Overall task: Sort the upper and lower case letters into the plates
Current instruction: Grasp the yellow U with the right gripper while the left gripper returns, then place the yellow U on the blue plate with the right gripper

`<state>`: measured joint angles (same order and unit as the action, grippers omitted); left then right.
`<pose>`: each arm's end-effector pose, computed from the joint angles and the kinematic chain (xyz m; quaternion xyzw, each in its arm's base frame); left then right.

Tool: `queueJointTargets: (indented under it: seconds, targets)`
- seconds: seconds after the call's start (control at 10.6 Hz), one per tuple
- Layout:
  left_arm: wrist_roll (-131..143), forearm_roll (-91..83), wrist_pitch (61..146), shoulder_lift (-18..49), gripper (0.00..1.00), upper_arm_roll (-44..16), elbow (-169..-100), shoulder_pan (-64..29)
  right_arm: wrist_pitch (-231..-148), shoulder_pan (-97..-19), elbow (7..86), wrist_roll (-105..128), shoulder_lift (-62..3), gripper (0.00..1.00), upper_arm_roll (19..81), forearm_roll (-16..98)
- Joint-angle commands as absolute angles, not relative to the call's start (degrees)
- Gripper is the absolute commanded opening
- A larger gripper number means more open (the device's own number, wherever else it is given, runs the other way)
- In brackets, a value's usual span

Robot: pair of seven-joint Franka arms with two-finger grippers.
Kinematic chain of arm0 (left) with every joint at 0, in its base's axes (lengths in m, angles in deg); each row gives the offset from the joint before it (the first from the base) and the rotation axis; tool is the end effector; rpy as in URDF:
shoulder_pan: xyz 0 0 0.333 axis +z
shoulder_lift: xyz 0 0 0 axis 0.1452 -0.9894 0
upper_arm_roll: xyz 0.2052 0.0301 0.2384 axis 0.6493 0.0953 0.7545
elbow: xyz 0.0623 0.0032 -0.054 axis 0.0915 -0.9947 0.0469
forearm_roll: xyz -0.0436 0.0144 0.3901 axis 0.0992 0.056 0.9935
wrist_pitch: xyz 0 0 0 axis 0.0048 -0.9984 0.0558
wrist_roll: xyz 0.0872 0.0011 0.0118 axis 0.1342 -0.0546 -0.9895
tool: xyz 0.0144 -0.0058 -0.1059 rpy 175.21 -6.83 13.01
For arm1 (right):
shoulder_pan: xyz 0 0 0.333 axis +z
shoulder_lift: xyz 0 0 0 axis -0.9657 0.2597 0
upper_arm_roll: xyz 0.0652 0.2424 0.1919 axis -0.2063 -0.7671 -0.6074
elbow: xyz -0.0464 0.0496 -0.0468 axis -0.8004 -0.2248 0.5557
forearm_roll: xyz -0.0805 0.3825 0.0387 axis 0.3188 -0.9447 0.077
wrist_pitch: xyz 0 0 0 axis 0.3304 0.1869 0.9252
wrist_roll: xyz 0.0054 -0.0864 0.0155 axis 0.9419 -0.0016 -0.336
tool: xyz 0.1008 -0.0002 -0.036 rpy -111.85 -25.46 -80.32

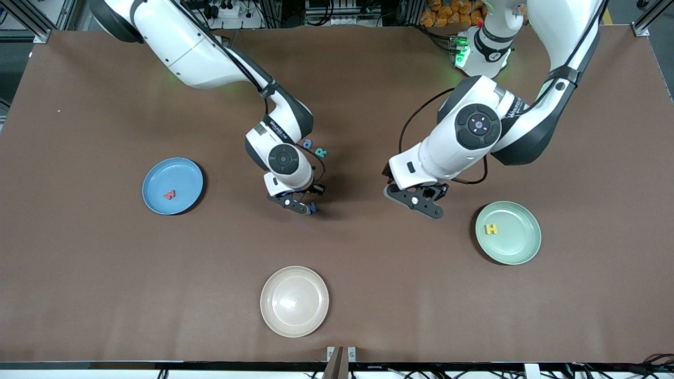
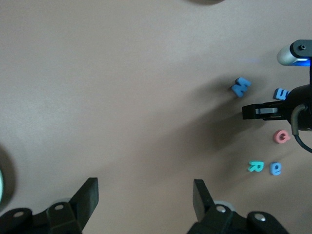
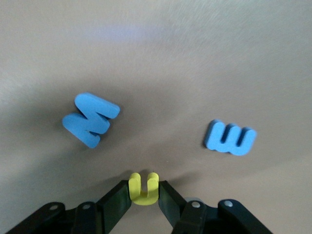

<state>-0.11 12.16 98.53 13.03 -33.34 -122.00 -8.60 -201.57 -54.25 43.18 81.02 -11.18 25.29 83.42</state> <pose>0.5827 -0.3525 0.4289 0.9739 -0.2089 -0.0150 0.0873 0.5291 0.4081 0.1933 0.9717 -0.2154 -0.0967 0.0010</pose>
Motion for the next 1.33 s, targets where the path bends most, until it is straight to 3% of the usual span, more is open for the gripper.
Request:
queueJointTargets:
  seconds: [0.0, 0.19, 0.57, 0.76, 1.04, 1.23]
  targets:
    - [-3.93, 11.06, 97.95, 11.41, 0.86, -33.34, -118.49, -10.71, -196.70, -59.81, 43.28, 78.94, -14.62, 0.00, 21.81, 83.99]
    - [-4.91, 11.15, 101.27, 9.04, 0.87, -33.17, -116.63, -13.34, -190.91, -65.69, 43.72, 75.95, -17.69, 0.00, 19.79, 83.99]
    - [-1.57, 16.22, 118.39, 2.28, 0.88, -31.94, -116.72, -20.37, -180.53, -80.55, 44.25, 57.88, -23.14, 0.00, 16.97, 83.55]
    - [-1.57, 21.85, 126.04, -1.51, 0.87, -28.44, -116.72, -25.90, -177.80, -86.25, 45.21, 51.72, -24.64, 0.00, 17.23, 83.20]
    - [-1.48, 23.02, 133.62, -5.46, 0.82, -16.24, -116.80, -37.32, -177.61, -94.18, 50.48, 39.84, -28.24, 0.00, 17.50, 84.68]
    - [-2.09, 23.01, 138.53, -8.71, 0.77, -14.45, -116.72, -39.54, -183.37, -96.73, 56.69, 37.97, -29.21, 0.00, 17.94, 89.15]
